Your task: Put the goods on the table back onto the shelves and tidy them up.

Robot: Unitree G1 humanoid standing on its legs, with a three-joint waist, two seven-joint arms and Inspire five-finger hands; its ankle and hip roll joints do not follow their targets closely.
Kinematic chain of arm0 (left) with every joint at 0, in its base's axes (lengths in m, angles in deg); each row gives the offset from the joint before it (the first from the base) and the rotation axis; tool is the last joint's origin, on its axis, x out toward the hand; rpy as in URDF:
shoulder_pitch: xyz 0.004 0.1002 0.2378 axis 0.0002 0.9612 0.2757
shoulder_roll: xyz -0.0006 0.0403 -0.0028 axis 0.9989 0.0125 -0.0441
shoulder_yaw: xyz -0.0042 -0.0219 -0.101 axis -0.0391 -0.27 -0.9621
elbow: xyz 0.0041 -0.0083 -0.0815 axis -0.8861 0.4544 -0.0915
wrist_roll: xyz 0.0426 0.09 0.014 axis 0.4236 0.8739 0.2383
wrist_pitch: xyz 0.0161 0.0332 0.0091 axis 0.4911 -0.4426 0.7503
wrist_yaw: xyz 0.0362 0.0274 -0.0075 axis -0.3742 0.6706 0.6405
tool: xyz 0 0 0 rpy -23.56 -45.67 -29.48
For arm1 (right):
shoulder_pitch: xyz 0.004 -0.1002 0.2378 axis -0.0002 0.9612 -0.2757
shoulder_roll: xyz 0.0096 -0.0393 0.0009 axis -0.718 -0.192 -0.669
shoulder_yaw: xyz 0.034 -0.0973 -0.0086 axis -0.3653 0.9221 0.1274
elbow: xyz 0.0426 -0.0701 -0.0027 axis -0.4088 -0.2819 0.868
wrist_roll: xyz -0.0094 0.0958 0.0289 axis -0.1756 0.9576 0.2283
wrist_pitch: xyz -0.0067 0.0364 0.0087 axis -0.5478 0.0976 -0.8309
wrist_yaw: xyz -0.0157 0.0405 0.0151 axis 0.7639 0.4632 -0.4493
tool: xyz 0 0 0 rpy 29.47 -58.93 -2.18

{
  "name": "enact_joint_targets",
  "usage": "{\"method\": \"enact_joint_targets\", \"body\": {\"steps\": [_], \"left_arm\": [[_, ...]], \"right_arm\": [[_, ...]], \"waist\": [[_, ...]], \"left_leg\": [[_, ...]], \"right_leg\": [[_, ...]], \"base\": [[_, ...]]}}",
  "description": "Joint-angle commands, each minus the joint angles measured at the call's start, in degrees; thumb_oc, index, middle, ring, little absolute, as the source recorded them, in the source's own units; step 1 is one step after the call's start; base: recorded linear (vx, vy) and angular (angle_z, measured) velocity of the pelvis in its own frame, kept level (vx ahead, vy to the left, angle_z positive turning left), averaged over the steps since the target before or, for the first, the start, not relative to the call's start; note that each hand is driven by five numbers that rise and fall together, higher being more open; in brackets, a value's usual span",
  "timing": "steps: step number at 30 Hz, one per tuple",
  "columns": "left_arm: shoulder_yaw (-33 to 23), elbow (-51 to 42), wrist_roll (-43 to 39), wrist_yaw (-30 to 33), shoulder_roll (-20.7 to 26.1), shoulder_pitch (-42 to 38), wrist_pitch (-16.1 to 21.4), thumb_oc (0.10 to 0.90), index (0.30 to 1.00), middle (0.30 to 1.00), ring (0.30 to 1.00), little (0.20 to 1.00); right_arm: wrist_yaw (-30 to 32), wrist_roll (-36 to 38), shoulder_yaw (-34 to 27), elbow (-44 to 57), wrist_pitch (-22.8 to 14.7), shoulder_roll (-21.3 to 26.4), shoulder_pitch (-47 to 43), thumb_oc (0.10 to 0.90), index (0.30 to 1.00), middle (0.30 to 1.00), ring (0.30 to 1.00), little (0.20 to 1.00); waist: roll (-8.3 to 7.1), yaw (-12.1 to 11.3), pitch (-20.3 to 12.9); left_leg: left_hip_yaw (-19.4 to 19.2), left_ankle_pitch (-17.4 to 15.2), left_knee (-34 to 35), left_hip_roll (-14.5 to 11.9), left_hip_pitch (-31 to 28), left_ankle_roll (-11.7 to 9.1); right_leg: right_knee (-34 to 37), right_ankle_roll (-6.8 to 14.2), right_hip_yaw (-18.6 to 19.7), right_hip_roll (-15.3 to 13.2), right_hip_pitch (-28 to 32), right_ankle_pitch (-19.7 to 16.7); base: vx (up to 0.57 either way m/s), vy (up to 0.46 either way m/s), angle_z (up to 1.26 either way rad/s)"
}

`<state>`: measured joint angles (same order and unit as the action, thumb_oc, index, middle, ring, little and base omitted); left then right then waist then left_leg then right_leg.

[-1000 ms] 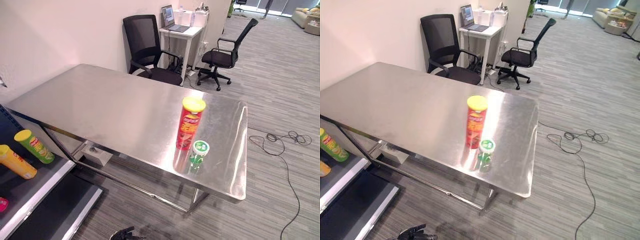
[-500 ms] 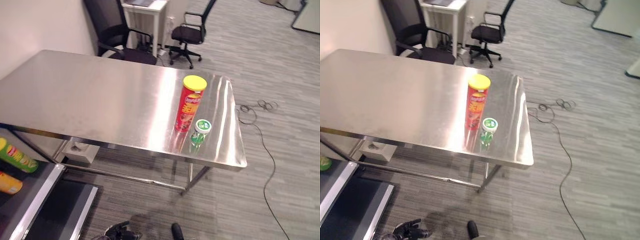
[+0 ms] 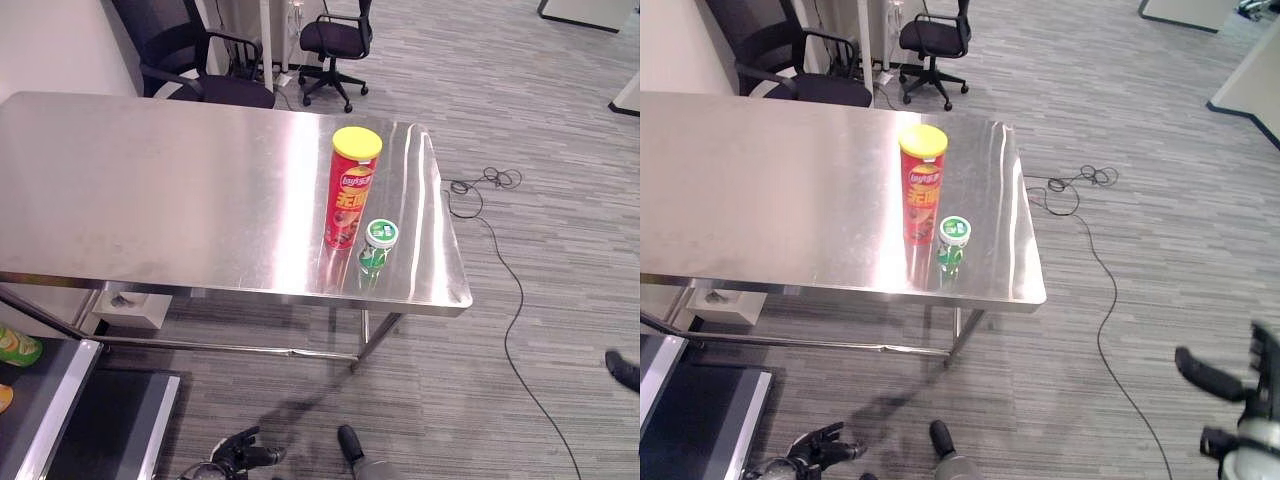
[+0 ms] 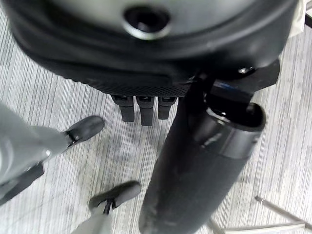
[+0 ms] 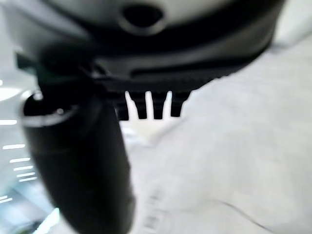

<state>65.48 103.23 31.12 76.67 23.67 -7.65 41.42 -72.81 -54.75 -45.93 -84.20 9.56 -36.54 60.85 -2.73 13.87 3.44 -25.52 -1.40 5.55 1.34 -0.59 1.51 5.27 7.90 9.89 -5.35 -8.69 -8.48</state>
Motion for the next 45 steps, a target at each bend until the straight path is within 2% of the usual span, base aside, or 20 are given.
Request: {"method": "enact_joint_targets", "body": {"steps": [1,3,5,7,8,11,16,32,45], "left_arm": [[0.0,1.7,1.5,0.3,1.6,-3.3,1.6,0.8,0.9,0.9,0.9,0.9],[0.3,1.8,1.4,0.5,1.3,-3.3,1.5,0.8,0.9,0.9,0.9,0.9],[1.3,2.1,2.0,0.6,0.8,-3.4,1.2,0.8,0.9,0.9,0.9,0.9],[1.4,2.4,2.2,0.7,0.7,-3.4,1.2,0.8,0.9,0.9,0.9,0.9],[1.9,2.8,2.6,0.7,0.5,-3.3,1.2,0.8,0.9,0.9,0.9,0.9],[2.5,3.4,3.1,0.3,0.3,-3.2,1.1,0.8,0.9,0.9,0.9,0.9],[3.4,3.3,3.0,0.0,-0.3,-2.4,1.6,0.8,0.9,0.9,0.9,0.9],[3.7,3.0,1.6,-0.1,-1.4,-0.6,2.0,0.8,0.9,0.9,0.9,0.9],[4.6,2.4,1.2,0.7,-1.7,0.2,2.0,0.8,0.9,0.9,0.9,0.9]], "right_arm": [[1.6,-6.4,-6.2,10.1,-7.0,5.7,-5.8,0.8,0.9,0.9,0.9,0.9],[1.1,-5.9,-5.1,12.2,-7.3,5.5,-7.2,0.8,0.9,0.9,0.9,0.9],[0.1,-4.0,-1.0,14.5,-8.0,5.9,-10.8,0.8,0.9,0.9,0.9,0.9],[-0.6,-3.1,0.8,14.6,-8.3,6.3,-12.1,0.8,0.9,0.9,0.9,0.9],[-2.3,-2.1,4.5,15.3,-8.7,6.6,-13.6,0.8,0.9,0.9,0.9,0.9],[-5.6,-0.8,9.9,17.6,-9.1,8.1,-15.8,0.8,0.9,0.9,0.9,0.9],[-8.6,2.6,15.3,18.4,-10.1,9.1,-18.1,0.8,0.9,0.9,0.9,0.9],[-9.7,2.9,19.9,14.5,-9.8,6.9,-17.9,0.8,0.9,0.9,0.9,0.9],[-6.5,0.5,22.4,6.7,-8.9,4.5,-20.3,0.8,0.9,0.9,0.9,0.9]], "waist": [[-0.35,-2.2,-1.0],[-0.43,-2.7,-1.1],[-0.66,-4.6,-1.5],[-0.73,-5.0,-1.5],[-0.88,-6.2,-1.8],[-1.18,-7.6,-2.3],[-1.24,-9.0,-3.0],[-0.84,-10.7,-3.7],[-0.66,-11.8,-3.7]], "left_leg": [[2.0,-4.1,-0.6,-2.1,-4.5,-2.2],[2.4,-4.0,-0.6,-2.2,-4.8,-2.2],[3.3,-3.3,-0.6,-2.4,-5.0,-2.5],[3.9,-3.1,-0.6,-2.5,-5.1,-2.7],[4.5,-2.9,-0.6,-2.8,-5.3,-3.0],[5.4,-2.5,-0.6,-3.2,-5.8,-3.6],[6.5,-2.1,-0.6,-4.2,-6.6,-4.3],[9.6,-1.1,-0.6,-6.3,-7.2,-5.8],[11.8,-0.9,-0.6,-6.6,-6.9,-6.3]], "right_leg": [[-2.5,4.9,0.4,-1.9,-0.7,-0.9],[-2.4,4.7,-0.3,-2.1,-0.3,-0.5],[-2.2,4.3,-1.7,-2.3,0.5,-0.1],[-2.0,4.1,-2.4,-2.4,1.1,0.3],[-1.7,4.0,-3.4,-2.5,1.8,0.9],[-1.4,3.4,-4.8,-2.5,3.4,1.6],[-1.0,2.6,-6.3,-2.1,5.3,2.9],[-0.9,0.9,-9.4,-1.1,9.0,5.8],[-1.0,0.3,-11.9,-1.3,10.6,6.7]], "base": [[0.04,-0.05,0.02],[0.02,-0.046,0.1],[0.03,-0.089,0.21],[0.03,-0.077,0.27],[0.04,-0.088,0.39],[0.05,-0.123,0.4],[0.04,-0.097,0.27],[0.03,-0.061,0.12],[0.02,-0.017,0.1]]}}
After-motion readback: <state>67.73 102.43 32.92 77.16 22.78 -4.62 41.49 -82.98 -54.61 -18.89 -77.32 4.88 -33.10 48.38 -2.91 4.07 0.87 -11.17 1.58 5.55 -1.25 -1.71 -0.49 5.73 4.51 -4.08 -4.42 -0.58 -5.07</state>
